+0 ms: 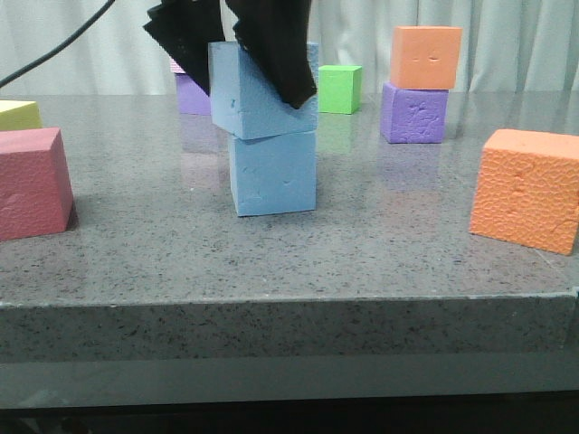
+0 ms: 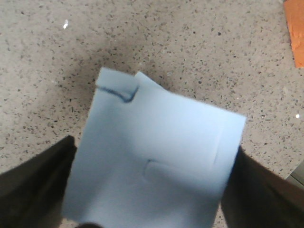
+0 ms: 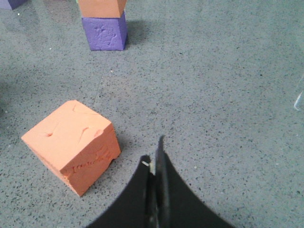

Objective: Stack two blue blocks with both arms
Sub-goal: 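Carry the cube over the centered blue cube and lower it on top, then open the left gripper and raise it off the stacked cube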

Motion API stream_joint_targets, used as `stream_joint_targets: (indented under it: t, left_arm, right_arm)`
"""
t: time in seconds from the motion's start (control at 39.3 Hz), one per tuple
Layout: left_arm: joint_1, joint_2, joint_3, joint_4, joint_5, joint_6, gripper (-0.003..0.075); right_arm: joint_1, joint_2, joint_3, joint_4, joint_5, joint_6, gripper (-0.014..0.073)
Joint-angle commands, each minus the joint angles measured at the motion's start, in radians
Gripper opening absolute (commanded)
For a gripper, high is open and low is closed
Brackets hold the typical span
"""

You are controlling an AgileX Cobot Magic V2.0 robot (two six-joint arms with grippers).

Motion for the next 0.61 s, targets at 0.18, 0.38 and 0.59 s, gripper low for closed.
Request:
stream_joint_targets:
  t: [0.18, 0.38, 0.59]
  left_arm:
    - [-0.012, -0.057, -0.041, -0.001, -0.004, -0.008, 0.061]
    - [-0.012, -0.088, -0.041, 0.047, -0.003, -0.008, 0.061]
    - [-0.012, -0.122, -0.059, 0.047, -0.005, -0.008, 0.061]
  right_arm:
    - [-0.003, 0.003, -0.03, -0.018, -0.07, -0.005, -0.0072]
    - [-0.003, 0.003, -0.03, -0.018, -0.07, -0.005, -0.0072]
    - [-0.003, 0.003, -0.03, -0.018, -0.07, -0.005, -0.0072]
